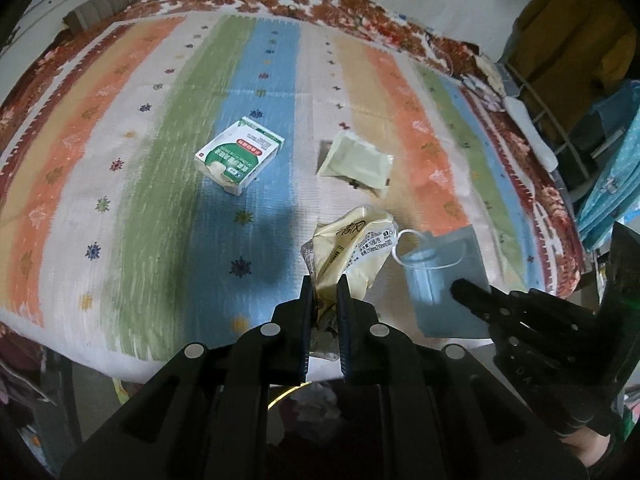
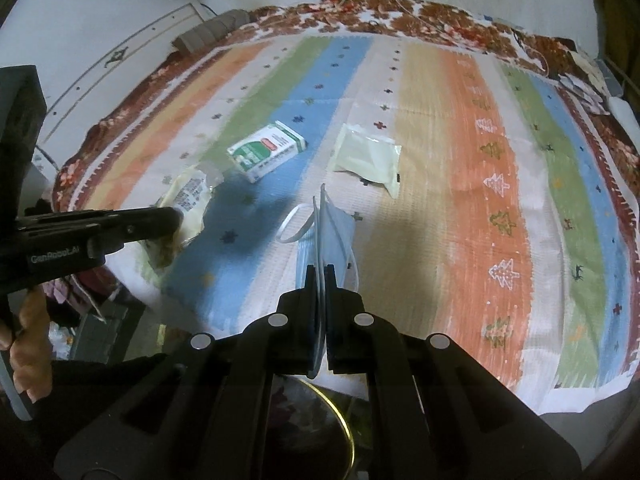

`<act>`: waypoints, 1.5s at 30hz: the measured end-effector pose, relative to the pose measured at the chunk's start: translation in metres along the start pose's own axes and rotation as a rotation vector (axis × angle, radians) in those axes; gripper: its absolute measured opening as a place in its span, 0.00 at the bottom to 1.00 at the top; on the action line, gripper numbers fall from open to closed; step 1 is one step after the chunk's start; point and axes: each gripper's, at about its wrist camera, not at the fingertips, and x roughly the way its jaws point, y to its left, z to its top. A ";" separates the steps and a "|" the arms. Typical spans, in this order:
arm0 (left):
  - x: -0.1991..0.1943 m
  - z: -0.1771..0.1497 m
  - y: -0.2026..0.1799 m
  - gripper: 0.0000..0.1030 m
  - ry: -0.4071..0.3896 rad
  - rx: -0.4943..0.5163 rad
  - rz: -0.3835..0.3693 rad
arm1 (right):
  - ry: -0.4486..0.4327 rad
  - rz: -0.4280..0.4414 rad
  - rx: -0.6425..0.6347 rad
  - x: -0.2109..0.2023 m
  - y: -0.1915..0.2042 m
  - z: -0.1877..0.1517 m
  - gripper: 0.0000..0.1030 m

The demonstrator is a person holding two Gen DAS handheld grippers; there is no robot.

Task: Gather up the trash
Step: 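Lift the mask and the yellow wrapper with both tools and carry them over the bin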

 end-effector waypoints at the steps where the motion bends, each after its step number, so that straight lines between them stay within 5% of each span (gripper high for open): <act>1: -0.006 -0.004 -0.003 0.10 -0.011 0.012 0.002 | -0.006 0.003 -0.007 -0.005 0.002 -0.001 0.03; 23: -0.066 -0.055 -0.012 0.10 -0.116 0.017 -0.064 | -0.131 0.059 -0.067 -0.088 0.033 -0.065 0.03; 45: -0.095 -0.147 -0.020 0.10 -0.124 0.053 -0.087 | -0.101 0.058 -0.119 -0.098 0.057 -0.132 0.03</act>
